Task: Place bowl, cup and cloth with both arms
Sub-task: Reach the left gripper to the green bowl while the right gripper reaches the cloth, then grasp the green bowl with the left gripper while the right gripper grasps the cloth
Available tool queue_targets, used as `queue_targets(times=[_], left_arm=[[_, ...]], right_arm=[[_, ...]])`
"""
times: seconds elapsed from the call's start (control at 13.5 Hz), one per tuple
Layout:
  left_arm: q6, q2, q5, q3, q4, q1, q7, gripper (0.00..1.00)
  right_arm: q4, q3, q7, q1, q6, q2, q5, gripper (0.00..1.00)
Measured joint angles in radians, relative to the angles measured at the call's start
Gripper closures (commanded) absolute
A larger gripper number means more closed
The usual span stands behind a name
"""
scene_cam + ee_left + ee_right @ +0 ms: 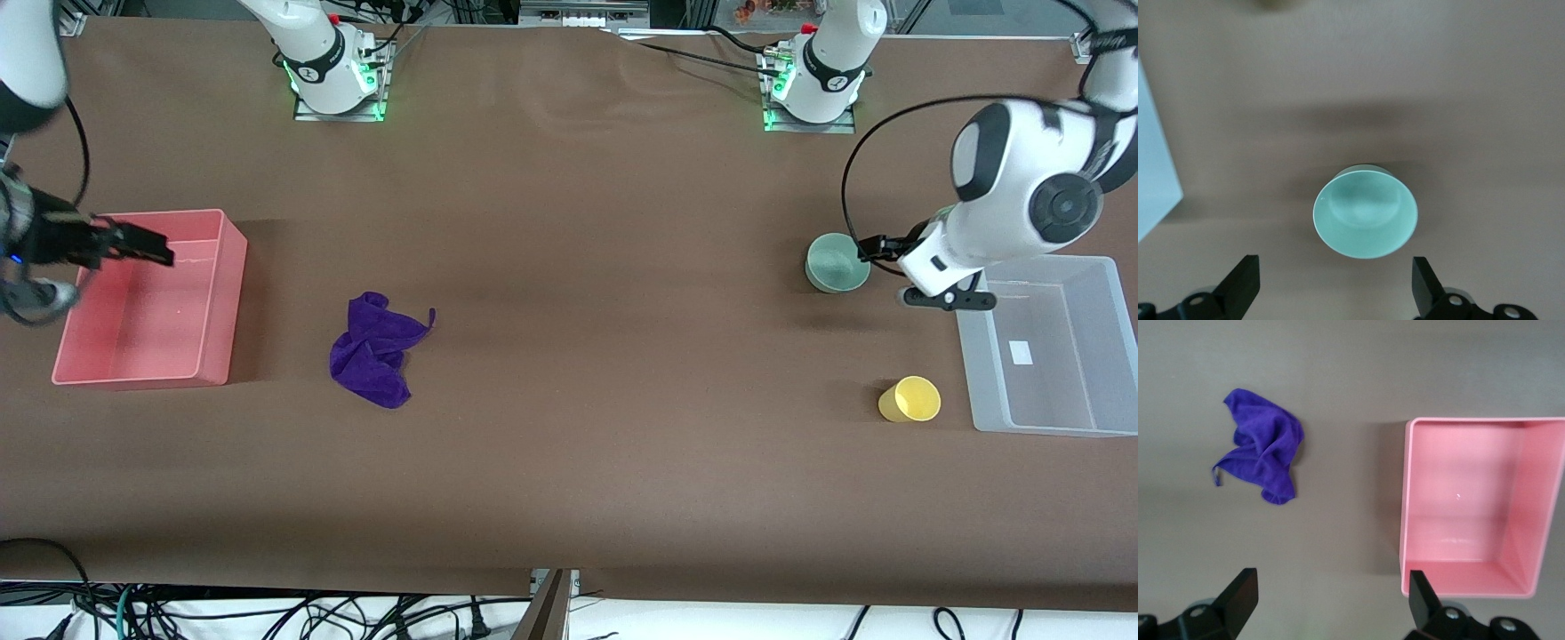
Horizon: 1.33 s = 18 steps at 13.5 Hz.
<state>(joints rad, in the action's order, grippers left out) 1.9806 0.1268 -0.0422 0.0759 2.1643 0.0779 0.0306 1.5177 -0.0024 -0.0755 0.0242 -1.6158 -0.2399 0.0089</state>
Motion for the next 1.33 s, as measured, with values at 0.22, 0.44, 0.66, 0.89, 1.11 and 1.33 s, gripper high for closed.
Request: queue_targets(times=[0.22,0.44,0.66,0.89,1.11,1.33], left_arm=[[0.161,0.063,-0.030,0.003,0.102,0.002,0.123,0.00],[0.315,0.134,-0.034,0.002,0.146,0.026,0.349,0.15],[0.401,0.205,-0.034,0.001,0.146,0.056,0.483,0.94],[0.410,0.215,-0.034,0.003,0.141,0.057,0.510,1.00],[0.410,0.214,-0.034,0.003,0.134,0.057,0.527,1.00],[0.309,0.193,-0.034,0.004,0.088,0.056,0.532,1.00]], right_arm=[[0.215,0.051,0.004,-0.001,-0.368,-0.047,0.010,0.00],[0.408,0.094,0.050,-0.008,-0.672,-0.094,0.010,0.00],[0.448,0.118,0.076,-0.010,-0.774,-0.153,0.010,0.00],[0.449,0.128,0.124,-0.037,-0.870,-0.225,0.010,0.00],[0.448,0.132,0.192,-0.079,-0.932,-0.275,0.010,0.00],[0.448,0.132,0.197,-0.088,-0.964,-0.303,0.010,0.51]])
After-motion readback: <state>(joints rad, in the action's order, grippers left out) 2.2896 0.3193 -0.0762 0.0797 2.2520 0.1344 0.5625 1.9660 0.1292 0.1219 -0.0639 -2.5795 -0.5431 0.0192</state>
